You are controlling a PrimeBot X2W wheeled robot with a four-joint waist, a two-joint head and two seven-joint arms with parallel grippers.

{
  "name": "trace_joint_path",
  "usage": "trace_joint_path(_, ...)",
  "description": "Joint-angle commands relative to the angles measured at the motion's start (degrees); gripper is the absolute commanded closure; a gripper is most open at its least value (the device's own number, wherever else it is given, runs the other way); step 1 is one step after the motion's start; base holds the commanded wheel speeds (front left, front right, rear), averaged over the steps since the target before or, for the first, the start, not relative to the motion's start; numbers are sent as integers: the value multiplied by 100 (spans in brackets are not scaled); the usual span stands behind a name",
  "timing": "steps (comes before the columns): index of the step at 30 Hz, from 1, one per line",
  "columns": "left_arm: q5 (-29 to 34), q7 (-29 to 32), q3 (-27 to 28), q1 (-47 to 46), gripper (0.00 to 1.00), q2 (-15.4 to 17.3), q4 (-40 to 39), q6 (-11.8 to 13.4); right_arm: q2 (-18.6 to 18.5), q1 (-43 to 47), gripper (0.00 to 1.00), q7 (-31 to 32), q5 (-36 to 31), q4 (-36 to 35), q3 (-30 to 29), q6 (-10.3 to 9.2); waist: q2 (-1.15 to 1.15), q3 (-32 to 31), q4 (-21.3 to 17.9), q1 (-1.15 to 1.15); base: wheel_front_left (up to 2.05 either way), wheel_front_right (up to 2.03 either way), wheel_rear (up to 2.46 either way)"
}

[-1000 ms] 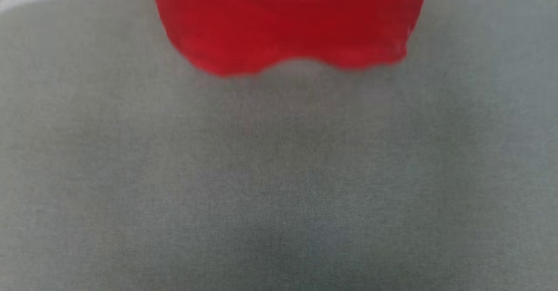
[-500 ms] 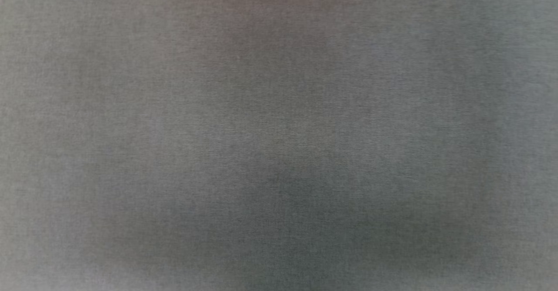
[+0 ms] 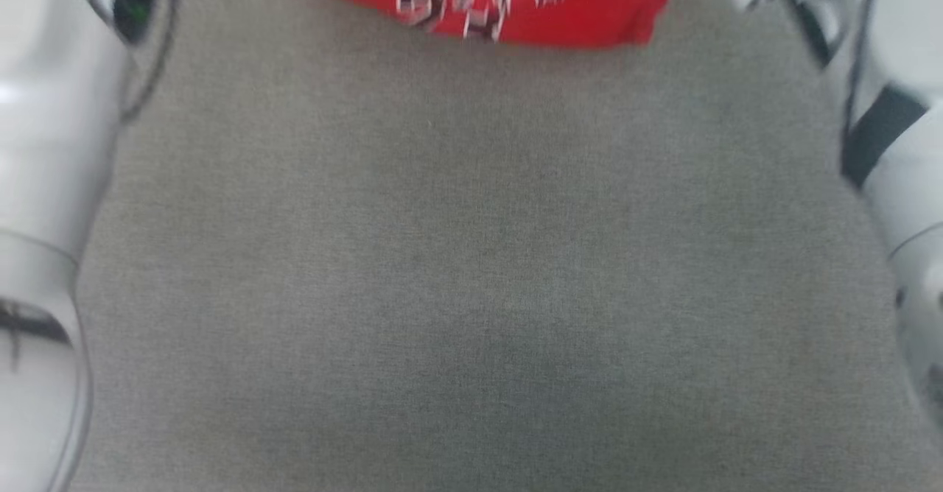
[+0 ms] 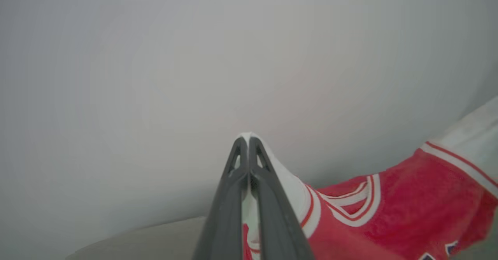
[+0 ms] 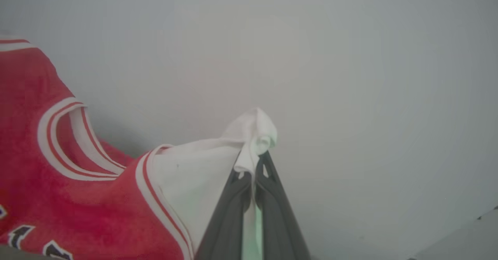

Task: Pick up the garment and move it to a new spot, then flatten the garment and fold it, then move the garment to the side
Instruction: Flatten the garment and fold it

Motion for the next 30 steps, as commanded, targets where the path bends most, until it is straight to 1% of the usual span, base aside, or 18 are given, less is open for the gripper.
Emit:
trace_joint_path(1, -72, 83, -87, 164, 100, 92, -130, -12, 26, 116, 100, -14, 114, 37, 147, -1, 0, -214, 14, 0, 0, 0, 0)
trace_joint_path(3, -327, 280, -285, 555, 100, 220, -510, -10, 106, 389, 100, 46, 593, 52, 418, -1, 0, -381, 25, 0, 0, 0, 0)
trace_joint_path(5, -600, 560, -496, 944, 100, 419, -918, -10, 123, 648, 100, 155, 1060, -129, 793, -1, 0, -531, 32, 0, 0, 0, 0)
trace_joint_path(8, -1030, 908, -690, 1493, 100, 801, -1608, -11, -143, 1154, 100, 406, 1786, -701, 1493, -1, 0, -739, 26, 0, 0, 0, 0)
trace_joint_path(11, -1321, 1134, -876, 2074, 100, 1224, -2296, -12, -681, 1733, 100, 722, 2569, -1629, 2232, -1, 0, -907, 17, 0, 0, 0, 0)
trace_joint_path(15, -1610, 1360, -954, 2814, 100, 1740, -3116, 5, -1713, 2520, 100, 1144, 3528, -3094, 2983, -1, 0, -1069, 26, 0, 0, 0, 0)
trace_joint_path(18, -1689, 1461, -988, 3379, 100, 2084, -3771, 204, -2443, 3117, 100, 1414, 4114, -4169, 3407, -1, 0, -1133, 21, 0, 0, 0, 0)
trace_joint_path(20, -1794, 1546, -1009, 3778, 100, 2298, -4208, 419, -2958, 3435, 100, 1560, 4392, -4717, 3569, -3, 0, -1153, 15, 0, 0, 0, 0)
trace_joint_path(23, -1889, 1584, -1049, 4321, 100, 2635, -4839, 713, -3435, 3877, 100, 1751, 4758, -5349, 3704, -1, 0, -1147, -8, 0, 0, 0, 0)
trace_joint_path(25, -1921, 1640, -1108, 4700, 100, 2869, -5125, 917, -3727, 4121, 100, 1882, 4896, -5638, 3785, -1, 0, -1134, -36, 0, 0, 0, 0)
trace_joint_path(30, -2005, 1700, -1267, 5434, 100, 3245, -5671, 1230, -4265, 4615, 100, 2144, 5114, -6233, 4108, -1, 0, -1098, -73, 0, 0, 0, 0)
